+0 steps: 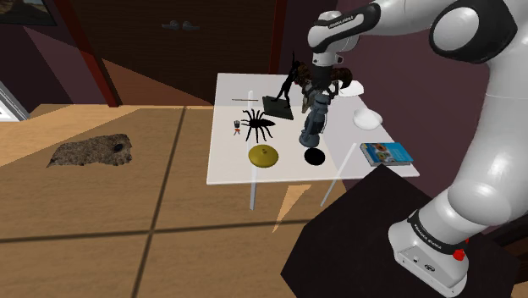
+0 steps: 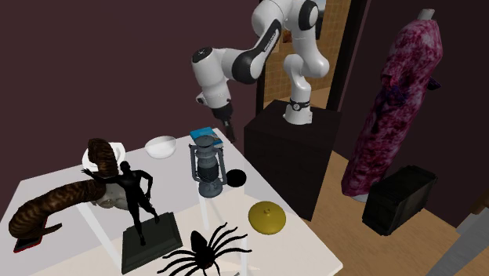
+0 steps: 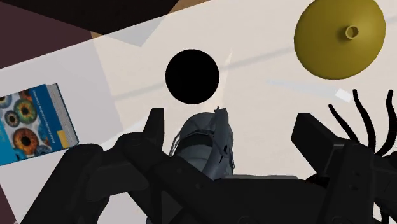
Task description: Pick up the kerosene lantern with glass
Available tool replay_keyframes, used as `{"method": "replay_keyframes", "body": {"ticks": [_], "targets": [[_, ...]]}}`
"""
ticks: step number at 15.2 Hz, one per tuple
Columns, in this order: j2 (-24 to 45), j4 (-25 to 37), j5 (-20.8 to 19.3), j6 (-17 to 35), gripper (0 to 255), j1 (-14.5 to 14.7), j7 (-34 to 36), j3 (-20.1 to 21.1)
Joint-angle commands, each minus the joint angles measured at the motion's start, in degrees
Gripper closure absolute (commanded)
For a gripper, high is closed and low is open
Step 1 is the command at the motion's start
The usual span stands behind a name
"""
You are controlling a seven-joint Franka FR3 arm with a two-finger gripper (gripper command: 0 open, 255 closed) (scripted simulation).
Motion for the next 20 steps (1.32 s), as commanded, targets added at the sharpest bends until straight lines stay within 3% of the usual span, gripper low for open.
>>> {"method": "replay_keyframes", "body": {"ticks": [1,3,12,13,20], "targets": [[4.7,5.1,1.1,-0.75,0,-1.02,1.67,-0.67],[9.02,9.89,2.17,-1.56,0,-2.04,3.31,-1.2],[11.95,8.64,2.47,2.61,0,-2.12,2.98,-1.01],[12.11,8.77,2.48,2.63,255,-2.12,2.99,-1.0],[12.05,8.72,2.49,2.62,255,-2.09,3.02,-0.99]]}}
